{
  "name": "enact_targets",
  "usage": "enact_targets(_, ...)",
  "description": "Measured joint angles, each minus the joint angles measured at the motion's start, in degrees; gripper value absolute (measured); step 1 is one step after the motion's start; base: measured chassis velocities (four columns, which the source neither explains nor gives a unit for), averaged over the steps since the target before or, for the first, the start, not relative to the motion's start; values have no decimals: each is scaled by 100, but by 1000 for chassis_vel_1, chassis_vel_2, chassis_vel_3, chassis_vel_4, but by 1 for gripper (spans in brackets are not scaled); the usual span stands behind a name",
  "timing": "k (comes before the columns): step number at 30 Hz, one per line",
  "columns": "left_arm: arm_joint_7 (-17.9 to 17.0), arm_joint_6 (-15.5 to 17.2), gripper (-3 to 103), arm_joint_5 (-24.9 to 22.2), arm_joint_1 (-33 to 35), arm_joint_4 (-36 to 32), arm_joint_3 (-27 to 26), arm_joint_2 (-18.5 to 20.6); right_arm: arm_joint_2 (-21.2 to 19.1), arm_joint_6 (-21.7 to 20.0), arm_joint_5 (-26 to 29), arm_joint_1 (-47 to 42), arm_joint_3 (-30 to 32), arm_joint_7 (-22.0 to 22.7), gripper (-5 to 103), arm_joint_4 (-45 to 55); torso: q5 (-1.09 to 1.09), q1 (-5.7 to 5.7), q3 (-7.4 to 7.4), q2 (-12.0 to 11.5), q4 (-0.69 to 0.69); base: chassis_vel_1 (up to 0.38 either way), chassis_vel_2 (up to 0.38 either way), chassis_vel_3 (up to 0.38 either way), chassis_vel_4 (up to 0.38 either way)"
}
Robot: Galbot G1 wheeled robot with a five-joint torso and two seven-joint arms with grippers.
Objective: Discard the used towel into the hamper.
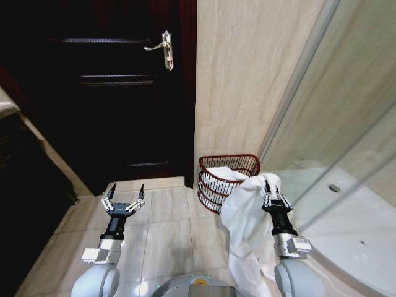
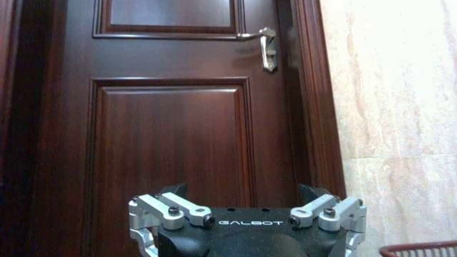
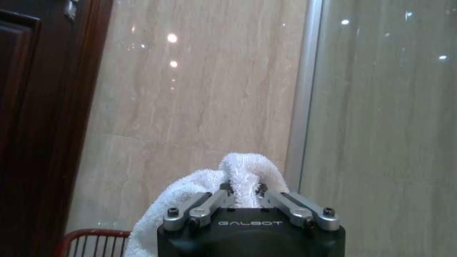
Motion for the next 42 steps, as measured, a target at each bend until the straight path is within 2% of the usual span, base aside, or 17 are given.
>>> enact_targets(10, -14, -74, 100, 6, 62, 25, 15, 32, -104, -216, 394, 220, 31, 0, 12, 376, 0, -5, -4, 1, 0, -20, 15, -7, -2)
enact_targets(14, -50, -87, 100, 16, 174, -26, -76, 68, -317, -716, 1153, 337, 111, 12, 12, 880, 1, -5, -4, 1, 0, 10, -11, -18, 18)
enact_targets(16, -53, -87, 100, 19, 201, -54, -91, 37, -407, -856, 1312, 398, 139, 31, 12, 997, 1, -5, -4, 1, -1, 0, 0, 0, 0)
enact_targets(18, -55, -87, 100, 55, 271, -109, -87, -78, -740, -1256, 1711, 732, 184, 183, 12, 1153, 1, -5, -3, 1, -1, 0, 0, 0, 0)
enact_targets(19, -55, -87, 100, 55, 271, -109, -87, -78, -740, -1256, 1711, 732, 184, 183, 12, 1153, 1, -5, -3, 1, -1, 0, 0, 0, 0)
enact_targets(22, -10, -83, 100, 201, 293, -130, -23, -278, -1429, -1827, 2465, 1415, 316, 657, 12, 1172, 1, -4, -2, 1, 1, 0, 0, 0, 0)
enact_targets(23, -10, -83, 100, 201, 293, -130, -23, -278, -1429, -1827, 2465, 1415, 316, 657, 12, 1172, 1, -4, -2, 1, 1, 0, 0, 0, 0)
enact_targets(25, 22, -68, 100, 267, 262, -93, 32, -387, -1868, -2047, 2957, 1735, 488, 863, 12, 1172, 6, -4, -2, 0, 0, 0, 0, 0, 0)
enact_targets(26, 37, -60, 100, 289, 242, -45, 48, -431, -2105, -2123, 3207, 1926, 602, 955, 12, 1172, 1, -4, -2, 0, 1, 0, 0, 0, 0)
enact_targets(27, 47, -54, 100, 297, 218, 5, 52, -456, -2297, -2150, 3448, 2084, 662, 1014, 12, 1173, 2, -4, -2, 0, -1, 0, 0, 0, 0)
enact_targets(29, 53, -51, 100, 301, 200, 41, 51, -469, -2407, -2164, 3580, 2170, 683, 1033, 12, 1173, 2, -4, -2, 1, -1, 0, 0, 0, 0)
enact_targets(31, 58, -22, 100, 311, 107, 183, 29, -538, -2745, -2230, 3920, 2503, 696, 1039, 12, 1172, 4, -4, -2, 0, -1, 0, 0, 0, 0)
enact_targets(37, 57, 109, 100, 403, -100, 453, 4, -712, -3451, -2297, 4324, 3887, 522, 946, 12, 876, -1, -4, -3, 1, 0, 0, 0, 0, 0)
enact_targets(38, 57, 109, 100, 403, -100, 453, 4, -712, -3451, -2297, 4324, 3887, 522, 946, 12, 876, -1, -4, -3, 1, 0, 0, 0, 0, 0)
enact_targets(40, 57, 123, 100, 503, -189, 595, 22, -715, -3807, -2386, 4655, 4632, 408, 948, 12, 413, 7, -3, -1, 0, -1, 0, 0, 0, 0)
enact_targets(42, 59, 135, 100, 601, -257, 715, 49, -712, -4177, -2452, 5023, 5561, 253, 930, 12, -214, -1, -3, -2, 0, 0, 0, 0, 0, 0)
